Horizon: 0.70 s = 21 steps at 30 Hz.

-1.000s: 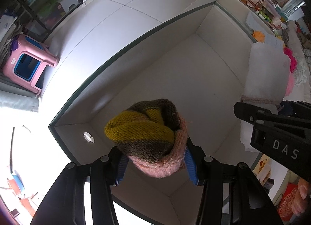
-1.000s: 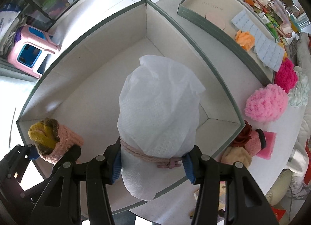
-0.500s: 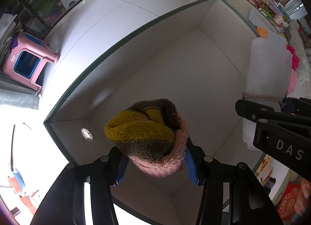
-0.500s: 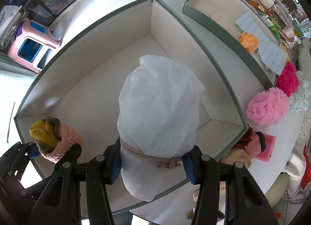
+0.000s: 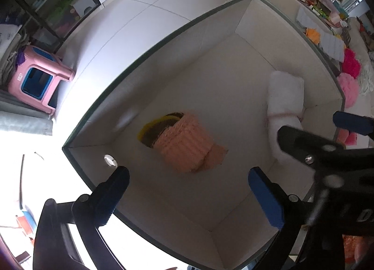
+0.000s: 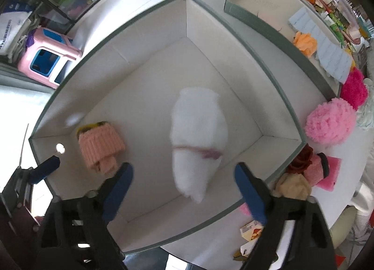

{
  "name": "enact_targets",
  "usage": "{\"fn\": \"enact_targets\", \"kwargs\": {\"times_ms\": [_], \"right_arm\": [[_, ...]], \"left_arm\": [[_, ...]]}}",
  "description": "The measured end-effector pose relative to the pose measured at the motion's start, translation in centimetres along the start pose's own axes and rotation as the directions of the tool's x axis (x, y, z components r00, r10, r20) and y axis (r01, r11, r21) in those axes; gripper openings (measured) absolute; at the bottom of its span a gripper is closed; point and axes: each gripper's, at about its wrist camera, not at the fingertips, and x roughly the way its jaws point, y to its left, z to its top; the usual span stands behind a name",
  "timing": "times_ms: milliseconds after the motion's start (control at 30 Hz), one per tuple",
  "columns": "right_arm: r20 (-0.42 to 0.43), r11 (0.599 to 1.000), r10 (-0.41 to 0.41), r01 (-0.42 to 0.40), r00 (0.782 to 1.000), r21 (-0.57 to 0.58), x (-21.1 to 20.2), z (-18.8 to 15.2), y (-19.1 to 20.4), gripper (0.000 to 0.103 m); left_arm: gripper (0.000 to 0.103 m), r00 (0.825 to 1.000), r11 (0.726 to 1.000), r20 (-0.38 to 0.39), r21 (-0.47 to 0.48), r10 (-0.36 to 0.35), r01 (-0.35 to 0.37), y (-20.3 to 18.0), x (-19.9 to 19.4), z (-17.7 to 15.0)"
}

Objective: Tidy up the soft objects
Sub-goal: 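Open both tools to drop the bundle and knit hat into the box, then move both tools back over the table toward the remaining items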

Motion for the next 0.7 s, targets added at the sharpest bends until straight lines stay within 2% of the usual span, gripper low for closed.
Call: {"fn": "enact_targets", "kwargs": {"times_ms": [133, 267, 533, 700], "right_arm": [[0.059, 1.000, 0.015, -0.015, 0.998, 0.014, -1.1, -0.6, -0.5, 0.103], [0.078, 0.998, 0.043, -0.047, 0.996, 0.050, -2.2, -1.2, -1.8, 0.103], [0.105, 0.978, 0.081, -0.100, 0.991, 0.183, -3.9, -4.9, -6.9, 0.103], [0.105, 0.968, 0.098, -0.119, 0.990, 0.222, -4.3, -7.0, -8.7, 0.103]], "left_arm": [[0.102, 1.000, 1.000, -0.016, 0.007, -0.024, 0.025, 0.2, -0.4, -0.4], [0.102, 0.999, 0.999, -0.031, 0.028, -0.033, 0.033, 0.0, -0.8, -0.9], [0.102, 0.998, 0.993, -0.057, 0.121, 0.021, -0.014, -2.5, -1.9, -2.1], [0.102, 0.997, 0.991, -0.057, 0.128, 0.048, -0.040, -3.3, -3.6, -2.7]]}}
